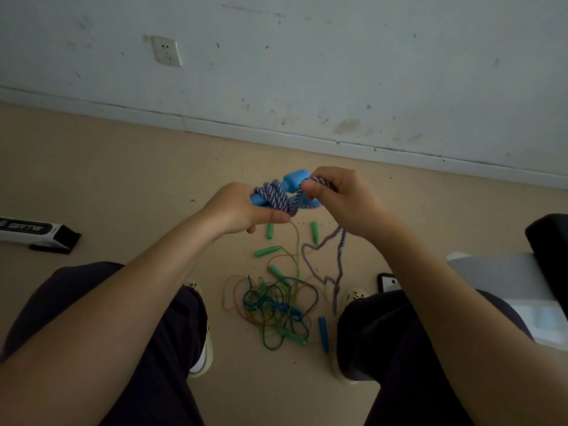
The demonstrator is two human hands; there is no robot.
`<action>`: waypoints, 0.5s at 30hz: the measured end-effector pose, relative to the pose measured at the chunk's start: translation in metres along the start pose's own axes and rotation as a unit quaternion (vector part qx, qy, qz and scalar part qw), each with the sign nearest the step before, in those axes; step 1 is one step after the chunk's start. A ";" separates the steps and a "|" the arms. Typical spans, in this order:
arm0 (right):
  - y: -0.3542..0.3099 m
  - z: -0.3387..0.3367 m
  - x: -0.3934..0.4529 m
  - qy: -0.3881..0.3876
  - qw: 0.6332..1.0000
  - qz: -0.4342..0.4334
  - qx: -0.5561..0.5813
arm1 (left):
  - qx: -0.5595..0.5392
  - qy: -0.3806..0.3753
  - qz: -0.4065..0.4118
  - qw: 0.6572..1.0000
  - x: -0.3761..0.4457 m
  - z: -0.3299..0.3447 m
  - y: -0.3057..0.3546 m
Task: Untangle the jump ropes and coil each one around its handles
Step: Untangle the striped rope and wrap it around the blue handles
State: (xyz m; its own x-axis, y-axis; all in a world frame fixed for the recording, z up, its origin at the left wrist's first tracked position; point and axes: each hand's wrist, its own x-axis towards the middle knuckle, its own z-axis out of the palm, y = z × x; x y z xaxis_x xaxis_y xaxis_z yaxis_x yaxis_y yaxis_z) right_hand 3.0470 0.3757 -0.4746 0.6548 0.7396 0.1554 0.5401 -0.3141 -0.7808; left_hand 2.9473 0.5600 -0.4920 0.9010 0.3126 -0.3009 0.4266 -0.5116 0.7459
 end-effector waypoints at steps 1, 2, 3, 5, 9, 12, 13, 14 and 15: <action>0.000 0.001 0.000 0.002 1.000 -0.011 -0.012 | 0.025 -0.025 0.004 0.999 0.000 0.002 0.002; 0.000 0.003 0.000 0.000 0.999 -0.027 -0.025 | 0.050 -0.046 0.009 0.998 0.000 0.004 0.003; 0.001 0.005 0.000 -0.005 0.998 -0.044 -0.040 | 0.073 -0.060 0.015 0.995 -0.001 0.006 0.005; 0.000 0.008 0.002 -0.011 0.996 -0.062 -0.064 | 0.105 -0.070 0.023 0.992 -0.002 0.008 0.008; 0.000 0.008 0.007 0.017 0.993 -0.085 -0.078 | 0.114 -0.084 0.026 0.990 -0.009 0.009 0.016; 0.001 0.010 0.009 0.013 0.994 -0.069 -0.083 | 0.115 -0.085 0.037 0.989 -0.012 0.010 0.016; 0.002 0.010 0.009 0.014 0.995 -0.060 -0.084 | 0.113 -0.082 0.043 0.989 -0.013 0.011 0.015; 0.002 0.010 0.009 0.018 0.995 -0.049 -0.080 | 0.113 -0.077 0.049 0.989 -0.014 0.011 0.015; 0.002 0.010 0.008 0.024 0.997 -0.035 -0.071 | 0.116 -0.070 0.055 0.989 -0.015 0.010 0.014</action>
State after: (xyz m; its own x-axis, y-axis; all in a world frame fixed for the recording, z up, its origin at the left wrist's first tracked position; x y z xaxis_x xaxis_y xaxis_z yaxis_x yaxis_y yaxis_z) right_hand 3.0478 0.3867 -0.4815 0.6356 0.7348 0.2368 0.6524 -0.3471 -0.6738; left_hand 2.9409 0.5398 -0.4829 0.9383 0.1386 -0.3168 0.3168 -0.7114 0.6273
